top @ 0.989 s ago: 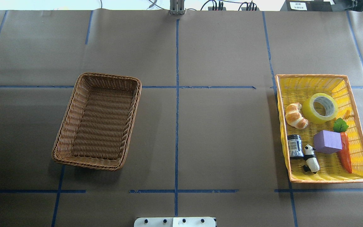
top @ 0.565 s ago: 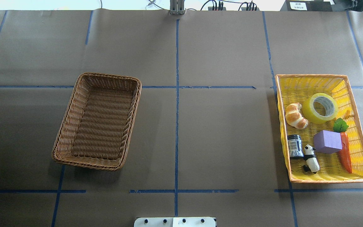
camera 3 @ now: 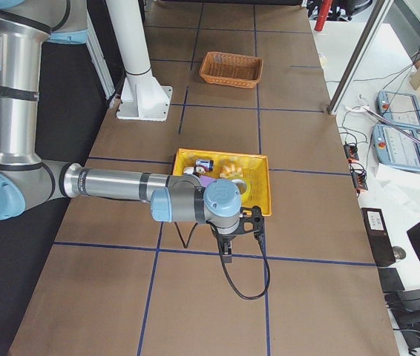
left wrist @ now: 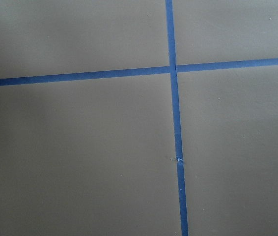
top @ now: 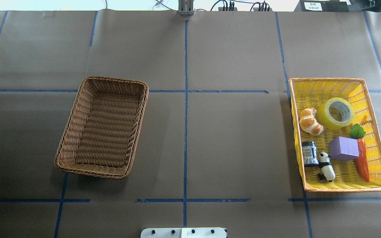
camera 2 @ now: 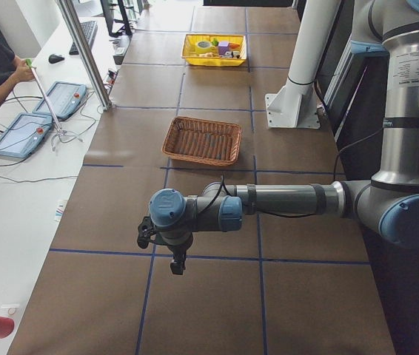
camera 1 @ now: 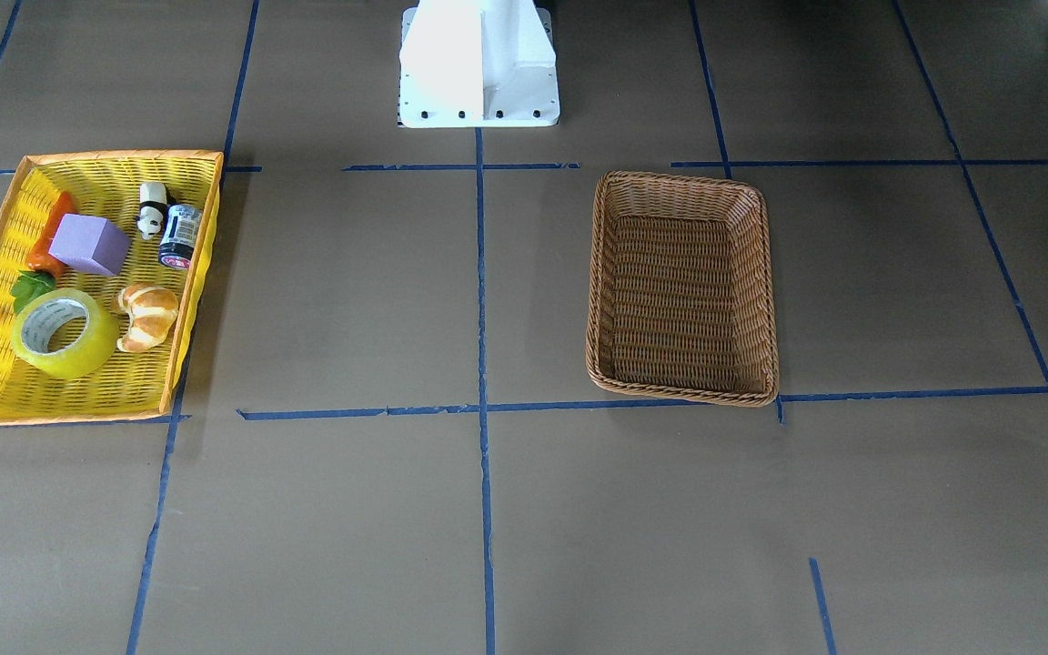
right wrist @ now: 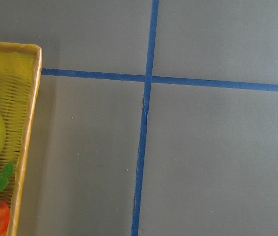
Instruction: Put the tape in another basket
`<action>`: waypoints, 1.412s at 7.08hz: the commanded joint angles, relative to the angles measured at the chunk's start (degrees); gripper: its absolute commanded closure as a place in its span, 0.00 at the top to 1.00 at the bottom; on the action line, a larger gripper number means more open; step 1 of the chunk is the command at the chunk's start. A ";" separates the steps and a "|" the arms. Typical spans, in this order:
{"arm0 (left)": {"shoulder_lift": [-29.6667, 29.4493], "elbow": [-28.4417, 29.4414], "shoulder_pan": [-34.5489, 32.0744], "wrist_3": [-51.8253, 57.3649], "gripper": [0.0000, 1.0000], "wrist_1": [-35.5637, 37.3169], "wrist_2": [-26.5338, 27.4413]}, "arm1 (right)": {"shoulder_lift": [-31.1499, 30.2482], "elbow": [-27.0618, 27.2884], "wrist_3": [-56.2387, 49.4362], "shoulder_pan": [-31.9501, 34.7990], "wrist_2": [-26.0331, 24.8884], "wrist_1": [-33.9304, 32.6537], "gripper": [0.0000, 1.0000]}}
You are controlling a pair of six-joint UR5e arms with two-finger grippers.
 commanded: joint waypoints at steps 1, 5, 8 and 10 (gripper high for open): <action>0.00 -0.09 0.00 0.00 1.00 0.00 0.00 | -0.06 0.00 0.00 0.00 -0.02 0.00 1.00; 0.00 -0.09 0.00 0.09 1.00 0.00 0.00 | 0.12 1.75 0.00 -0.61 -0.46 -0.09 1.00; 0.00 -0.17 0.00 0.09 1.00 -0.26 0.00 | 3.01 4.21 0.00 -1.32 -0.03 -0.35 1.00; 0.09 -0.17 0.00 0.09 1.00 -0.26 -0.09 | 3.28 5.80 0.17 -2.72 -0.11 -0.26 1.00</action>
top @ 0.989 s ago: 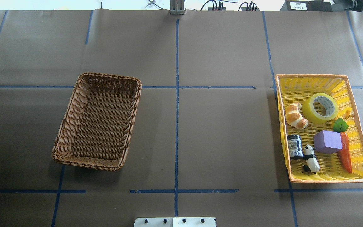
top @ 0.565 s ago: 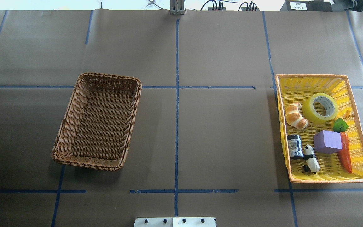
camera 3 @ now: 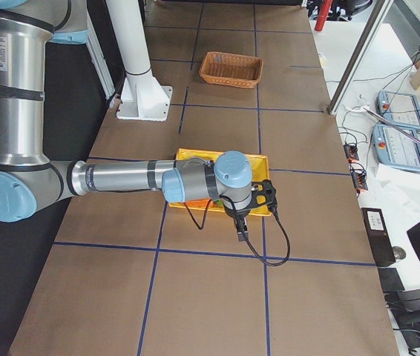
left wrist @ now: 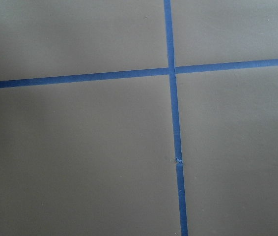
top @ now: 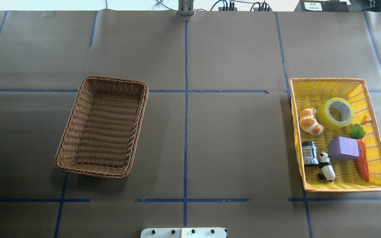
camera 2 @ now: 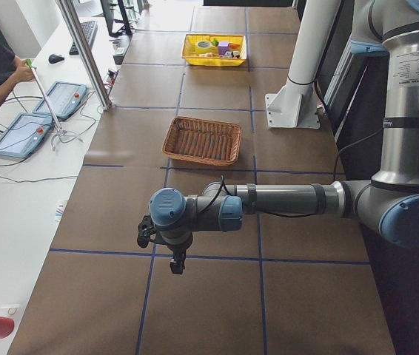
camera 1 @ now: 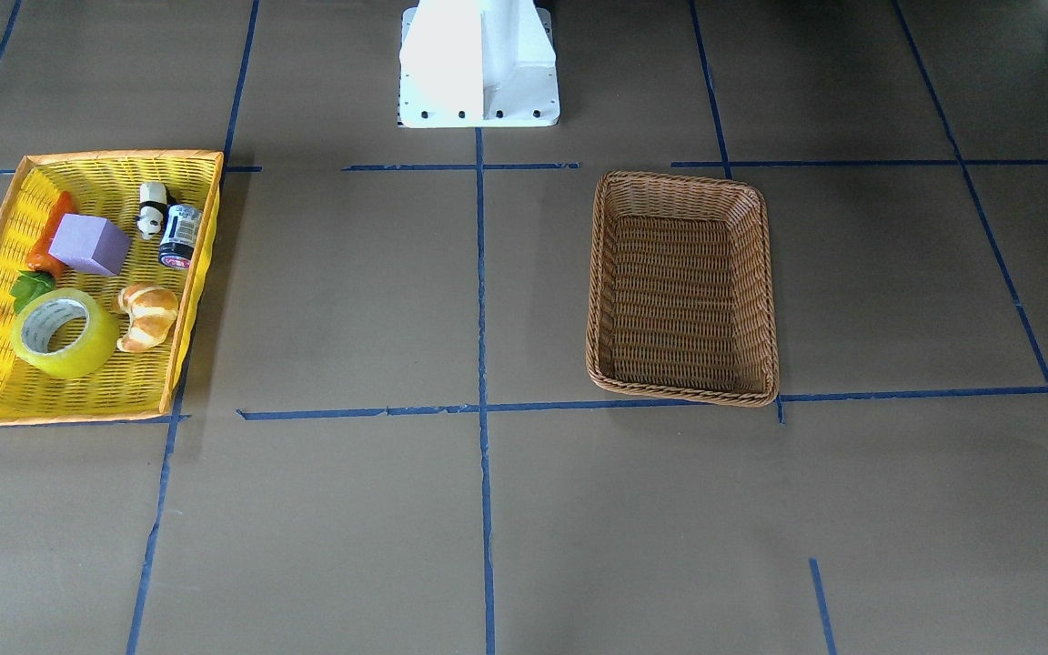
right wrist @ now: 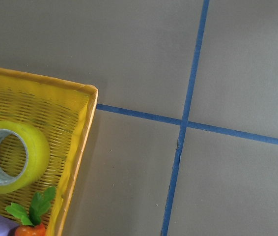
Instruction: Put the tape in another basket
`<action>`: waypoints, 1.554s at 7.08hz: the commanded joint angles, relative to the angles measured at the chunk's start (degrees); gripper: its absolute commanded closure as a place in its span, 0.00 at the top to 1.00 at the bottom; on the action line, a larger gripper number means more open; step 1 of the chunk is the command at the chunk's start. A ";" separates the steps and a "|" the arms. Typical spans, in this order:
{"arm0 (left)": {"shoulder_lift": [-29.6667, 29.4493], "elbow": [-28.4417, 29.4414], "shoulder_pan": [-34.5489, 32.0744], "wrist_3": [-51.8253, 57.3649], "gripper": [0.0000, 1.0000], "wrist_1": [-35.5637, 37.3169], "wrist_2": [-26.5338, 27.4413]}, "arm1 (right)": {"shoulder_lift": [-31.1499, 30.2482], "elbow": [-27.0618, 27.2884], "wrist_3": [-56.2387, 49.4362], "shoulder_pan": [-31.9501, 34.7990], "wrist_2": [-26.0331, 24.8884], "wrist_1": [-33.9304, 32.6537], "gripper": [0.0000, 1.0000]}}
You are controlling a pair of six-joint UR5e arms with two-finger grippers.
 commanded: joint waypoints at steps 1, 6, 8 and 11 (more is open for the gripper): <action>0.03 -0.02 0.00 0.10 1.00 -0.01 -0.03 | 0.49 1.77 4.54 -3.26 -0.05 0.14 1.00; 0.03 0.07 0.00 0.10 1.00 -0.09 -0.03 | 2.51 3.01 29.34 -19.16 -3.91 8.11 1.00; -0.05 0.07 0.00 0.10 1.00 -0.09 -0.03 | 2.60 0.92 35.86 -24.88 -8.20 14.70 1.00; 0.03 -0.02 0.00 0.01 1.00 -0.09 -0.03 | 7.67 -9.44 36.40 -27.27 -9.37 20.96 1.00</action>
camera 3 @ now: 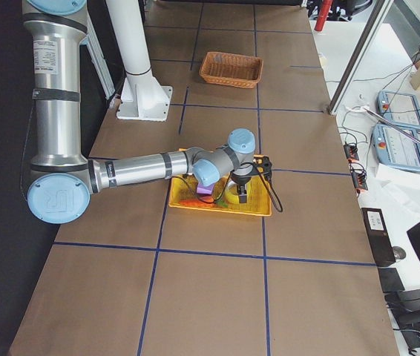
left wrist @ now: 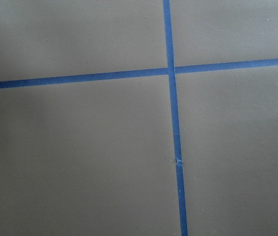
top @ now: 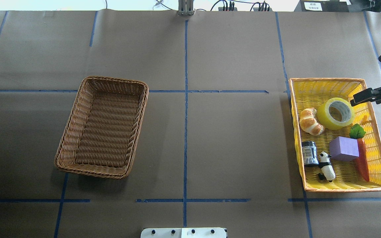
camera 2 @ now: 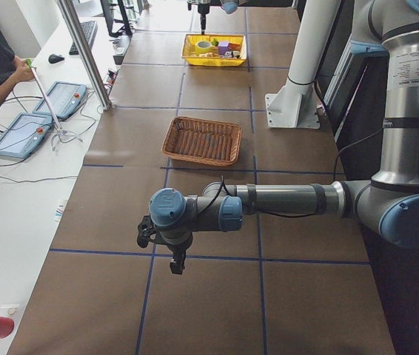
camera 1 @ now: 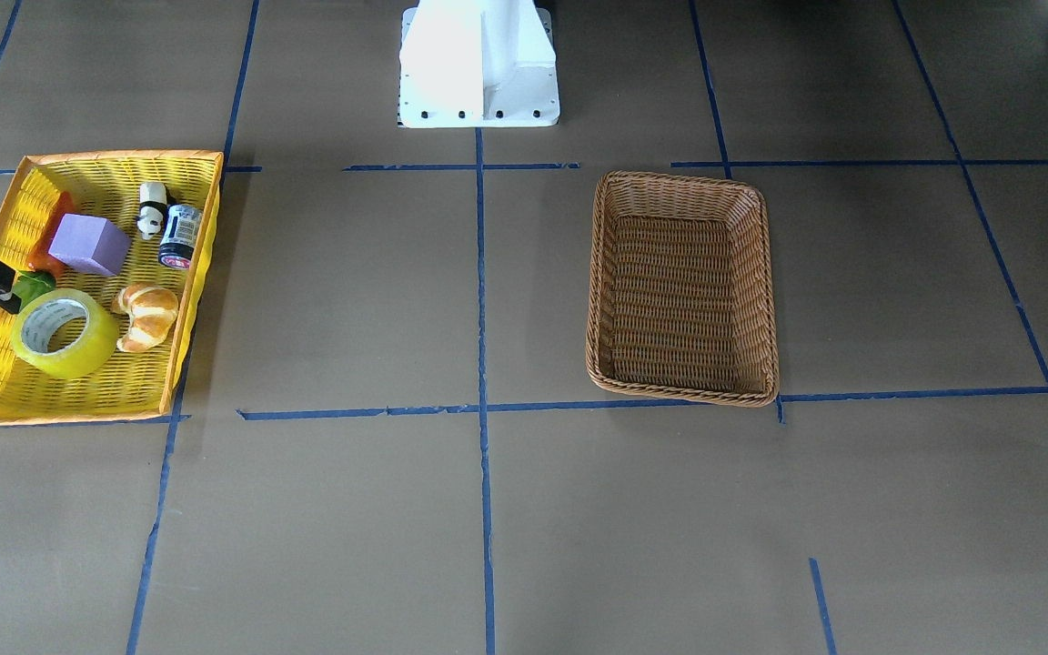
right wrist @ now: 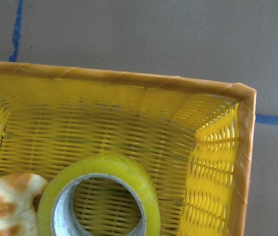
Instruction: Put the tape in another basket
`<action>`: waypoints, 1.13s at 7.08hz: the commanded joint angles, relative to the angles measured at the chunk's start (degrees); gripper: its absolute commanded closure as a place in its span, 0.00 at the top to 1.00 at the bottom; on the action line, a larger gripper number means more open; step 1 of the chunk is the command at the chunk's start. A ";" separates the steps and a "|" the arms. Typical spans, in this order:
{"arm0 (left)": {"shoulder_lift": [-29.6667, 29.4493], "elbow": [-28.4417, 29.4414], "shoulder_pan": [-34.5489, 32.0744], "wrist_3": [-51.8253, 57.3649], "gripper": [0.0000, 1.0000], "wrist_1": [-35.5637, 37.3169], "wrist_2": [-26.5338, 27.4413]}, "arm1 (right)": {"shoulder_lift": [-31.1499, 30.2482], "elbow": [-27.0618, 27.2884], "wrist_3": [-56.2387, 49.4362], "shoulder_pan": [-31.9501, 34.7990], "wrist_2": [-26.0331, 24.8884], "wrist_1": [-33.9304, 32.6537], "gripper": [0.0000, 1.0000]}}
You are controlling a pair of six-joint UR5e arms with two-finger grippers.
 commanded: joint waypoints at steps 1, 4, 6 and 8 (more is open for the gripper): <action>0.03 0.05 0.00 -0.07 1.00 0.00 0.00 | 3.20 -5.40 0.34 -1.68 -0.68 1.85 1.00; -0.05 -0.04 0.00 -0.07 1.00 0.00 0.00 | 3.20 -5.59 0.34 -4.14 -1.30 1.94 1.00; -0.05 0.05 0.00 -0.07 1.00 0.00 -0.09 | 3.20 -6.89 0.34 -5.19 -2.00 1.94 1.00; -0.05 -0.04 0.00 -0.15 1.00 0.00 -0.09 | 3.20 -7.08 0.25 -5.46 -2.27 1.94 0.98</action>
